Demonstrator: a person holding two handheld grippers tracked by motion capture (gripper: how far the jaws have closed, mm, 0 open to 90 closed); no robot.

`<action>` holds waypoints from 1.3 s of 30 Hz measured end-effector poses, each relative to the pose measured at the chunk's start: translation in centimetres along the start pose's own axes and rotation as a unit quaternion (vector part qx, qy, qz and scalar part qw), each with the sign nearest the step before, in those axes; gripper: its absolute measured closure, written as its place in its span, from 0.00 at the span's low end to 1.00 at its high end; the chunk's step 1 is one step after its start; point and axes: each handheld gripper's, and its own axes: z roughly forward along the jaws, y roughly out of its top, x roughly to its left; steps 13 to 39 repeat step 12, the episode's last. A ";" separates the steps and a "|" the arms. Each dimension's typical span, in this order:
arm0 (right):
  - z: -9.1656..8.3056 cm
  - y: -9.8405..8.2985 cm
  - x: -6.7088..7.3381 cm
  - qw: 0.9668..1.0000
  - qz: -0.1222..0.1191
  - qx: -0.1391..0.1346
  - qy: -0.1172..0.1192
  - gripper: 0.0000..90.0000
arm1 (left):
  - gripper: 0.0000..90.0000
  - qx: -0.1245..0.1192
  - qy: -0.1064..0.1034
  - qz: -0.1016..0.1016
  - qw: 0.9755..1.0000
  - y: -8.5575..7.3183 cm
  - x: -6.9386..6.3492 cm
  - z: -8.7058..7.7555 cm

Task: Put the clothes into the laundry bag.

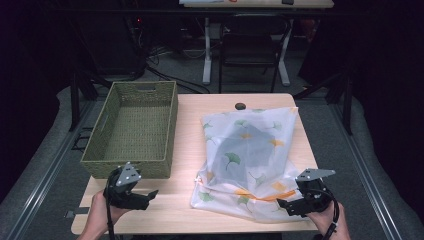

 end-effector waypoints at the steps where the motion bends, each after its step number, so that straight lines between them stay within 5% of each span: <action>1: -0.2 -0.2 0.1 1.000 0.000 0.000 -0.003 0.06 | 0.15 0.000 0.006 -0.005 1.000 -0.6 0.2 -0.1; 8: 0.0 -0.5 0.3 1.000 -0.008 0.011 -0.001 0.03 | 0.13 0.025 0.012 -0.039 0.999 -2.8 1.0 -0.1; 12: 0.2 -0.4 0.4 1.000 -0.017 0.021 -0.010 0.02 | 0.10 0.052 0.028 -0.030 0.998 -2.9 0.9 0.9; 39: 0.2 -0.4 0.4 1.000 -0.017 0.021 -0.010 0.02 | 0.10 0.052 0.028 -0.030 0.998 -2.9 0.9 0.9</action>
